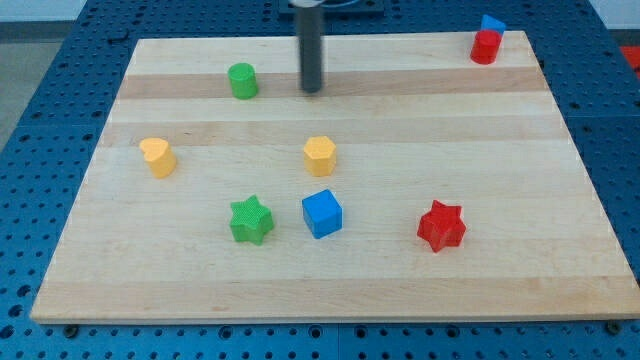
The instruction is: Slide the green circle towards the top right
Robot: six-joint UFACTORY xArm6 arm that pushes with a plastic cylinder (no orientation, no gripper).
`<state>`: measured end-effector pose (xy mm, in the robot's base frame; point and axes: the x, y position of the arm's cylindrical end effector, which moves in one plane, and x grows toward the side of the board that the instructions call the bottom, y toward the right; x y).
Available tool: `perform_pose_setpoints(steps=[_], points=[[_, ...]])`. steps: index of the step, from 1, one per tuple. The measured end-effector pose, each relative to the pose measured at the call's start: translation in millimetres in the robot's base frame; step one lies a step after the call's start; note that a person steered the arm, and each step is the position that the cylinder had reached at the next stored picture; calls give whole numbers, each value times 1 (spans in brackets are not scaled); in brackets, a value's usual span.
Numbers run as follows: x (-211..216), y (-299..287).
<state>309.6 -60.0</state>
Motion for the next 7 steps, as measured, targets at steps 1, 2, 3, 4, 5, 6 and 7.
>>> perform_pose_setpoints(steps=[1,2,3,4,5,6,7], points=[[44,-31],[47,-91],[34,-106],[20,-100],[5,-91],[-5,-72],[-17,-37]])
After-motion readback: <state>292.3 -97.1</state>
